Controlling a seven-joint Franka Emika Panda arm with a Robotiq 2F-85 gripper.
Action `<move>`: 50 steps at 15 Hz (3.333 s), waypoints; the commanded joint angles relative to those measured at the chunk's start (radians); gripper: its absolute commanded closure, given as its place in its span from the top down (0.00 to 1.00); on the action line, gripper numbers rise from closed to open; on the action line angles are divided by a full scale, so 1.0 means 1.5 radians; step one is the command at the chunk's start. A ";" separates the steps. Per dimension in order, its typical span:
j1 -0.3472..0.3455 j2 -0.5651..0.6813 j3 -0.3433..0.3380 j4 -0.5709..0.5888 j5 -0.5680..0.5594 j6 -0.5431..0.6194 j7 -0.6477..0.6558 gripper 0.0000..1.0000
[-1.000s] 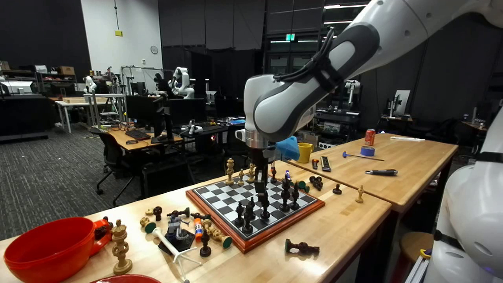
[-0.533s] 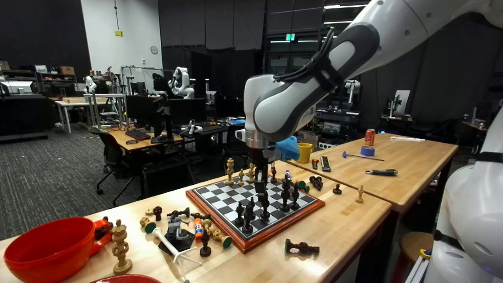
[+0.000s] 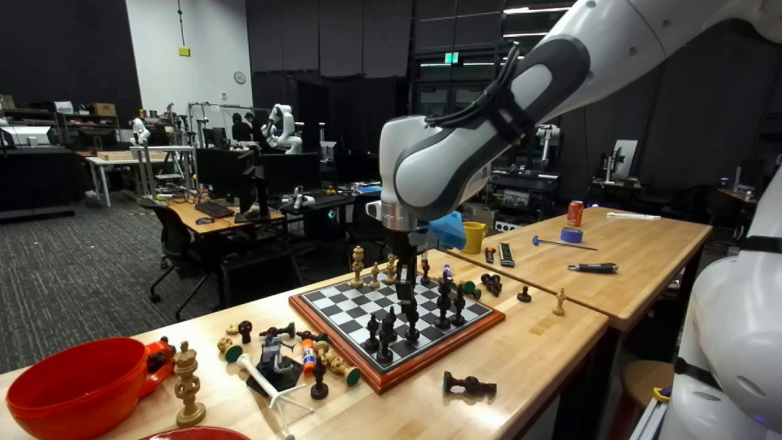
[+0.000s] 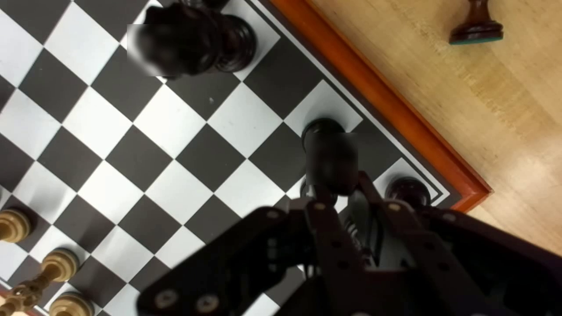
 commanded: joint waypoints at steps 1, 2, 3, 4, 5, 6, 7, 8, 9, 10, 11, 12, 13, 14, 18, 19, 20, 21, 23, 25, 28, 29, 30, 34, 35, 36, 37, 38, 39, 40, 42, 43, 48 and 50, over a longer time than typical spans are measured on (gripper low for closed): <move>-0.002 0.000 0.005 0.005 0.003 -0.001 -0.008 0.04; -0.002 0.000 0.005 0.005 0.003 -0.001 -0.008 0.04; -0.002 0.000 0.005 0.005 0.003 -0.001 -0.008 0.04; -0.002 0.000 0.005 0.005 0.003 -0.001 -0.008 0.04; -0.002 0.000 0.005 0.005 0.003 -0.001 -0.008 0.04; -0.002 0.000 0.005 0.005 0.003 -0.001 -0.008 0.04; -0.002 0.000 0.005 0.005 0.003 -0.001 -0.008 0.04; -0.002 0.000 0.005 0.005 0.003 -0.001 -0.008 0.04; -0.002 0.000 0.005 0.005 0.003 -0.001 -0.008 0.04; -0.002 0.000 0.005 0.005 0.003 -0.001 -0.008 0.04; -0.002 0.000 0.005 0.005 0.003 -0.001 -0.008 0.04; -0.002 0.000 0.005 0.005 0.003 -0.001 -0.008 0.04; -0.002 0.000 0.005 0.005 0.003 -0.001 -0.008 0.04; -0.002 0.000 0.005 0.005 0.003 -0.001 -0.008 0.04; -0.002 0.000 0.005 0.005 0.003 -0.001 -0.008 0.04; -0.002 0.000 0.005 0.005 0.003 -0.001 -0.008 0.04; -0.002 0.000 0.005 0.005 0.003 -0.001 -0.008 0.04; -0.002 0.000 0.005 0.005 0.003 -0.001 -0.008 0.04; -0.002 0.000 0.005 0.005 0.003 -0.001 -0.008 0.04; -0.004 0.000 0.004 0.001 0.001 -0.001 -0.001 0.18; -0.004 0.000 0.004 0.001 0.001 -0.001 -0.001 0.18; -0.004 0.000 0.004 0.001 0.001 -0.001 -0.001 0.18; -0.004 0.000 0.004 0.001 0.001 -0.001 -0.001 0.18; -0.004 0.000 0.004 0.001 0.001 -0.001 -0.001 0.18; -0.004 0.000 0.004 0.001 0.001 -0.001 -0.001 0.18; -0.004 0.000 0.004 0.001 0.001 -0.001 -0.001 0.18; -0.004 0.000 0.004 0.001 0.001 -0.001 -0.001 0.18; -0.004 0.000 0.004 0.001 0.001 -0.001 -0.001 0.18; -0.004 0.000 0.004 0.001 0.001 -0.001 -0.001 0.18; -0.004 0.000 0.004 0.001 0.001 -0.001 -0.001 0.18; -0.004 0.000 0.004 0.001 0.001 -0.001 -0.001 0.04; -0.005 0.000 0.005 0.000 0.000 0.001 -0.001 0.04; 0.021 -0.079 0.003 -0.131 0.036 0.024 -0.090 0.24; 0.038 -0.102 0.000 -0.169 0.051 0.024 -0.151 0.48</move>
